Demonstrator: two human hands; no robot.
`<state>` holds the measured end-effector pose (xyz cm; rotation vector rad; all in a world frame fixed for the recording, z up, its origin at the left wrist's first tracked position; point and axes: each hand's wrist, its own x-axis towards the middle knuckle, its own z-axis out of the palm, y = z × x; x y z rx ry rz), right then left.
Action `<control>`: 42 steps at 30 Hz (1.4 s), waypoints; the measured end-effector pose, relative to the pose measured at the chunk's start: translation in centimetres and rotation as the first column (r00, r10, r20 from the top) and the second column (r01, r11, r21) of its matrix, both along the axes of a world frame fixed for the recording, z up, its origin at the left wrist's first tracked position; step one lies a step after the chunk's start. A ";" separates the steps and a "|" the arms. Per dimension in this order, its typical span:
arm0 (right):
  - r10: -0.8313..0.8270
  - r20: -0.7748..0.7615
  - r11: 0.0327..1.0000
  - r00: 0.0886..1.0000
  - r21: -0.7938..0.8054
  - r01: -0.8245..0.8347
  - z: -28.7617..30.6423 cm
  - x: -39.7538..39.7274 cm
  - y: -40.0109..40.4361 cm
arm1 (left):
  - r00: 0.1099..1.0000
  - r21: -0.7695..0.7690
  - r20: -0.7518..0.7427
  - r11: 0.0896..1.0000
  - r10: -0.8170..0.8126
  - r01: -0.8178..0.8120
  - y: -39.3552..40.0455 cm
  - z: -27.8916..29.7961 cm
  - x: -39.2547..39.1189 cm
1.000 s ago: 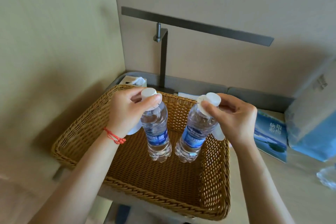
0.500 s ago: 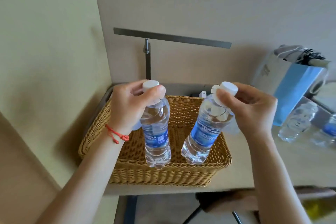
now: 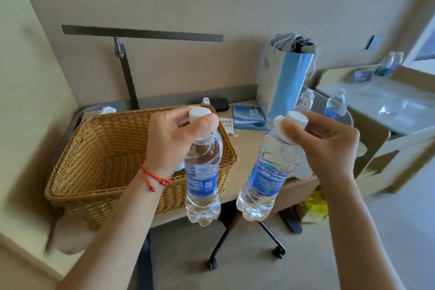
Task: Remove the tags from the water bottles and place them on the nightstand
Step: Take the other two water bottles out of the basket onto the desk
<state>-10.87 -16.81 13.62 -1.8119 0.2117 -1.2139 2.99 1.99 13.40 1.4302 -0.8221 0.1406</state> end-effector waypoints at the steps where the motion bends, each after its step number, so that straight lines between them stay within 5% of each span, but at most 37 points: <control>1: -0.021 -0.002 1.000 1.000 0.010 0.021 -0.2 -1.2 -0.8 | 1.000 0.007 0.002 1.000 -0.019 0.019 -1.1 0.0 -0.7; 22: -0.320 -0.144 0.947 0.936 -0.046 0.317 -2.8 -17.0 -24.5 | 0.991 -0.049 -0.125 0.998 -0.051 0.045 -26.9 -2.8 -13.3; 42: -0.294 -0.123 0.956 0.948 -0.043 0.291 -8.1 1.8 -37.2 | 0.988 0.065 -0.143 0.996 -0.053 0.063 -40.4 -9.3 5.7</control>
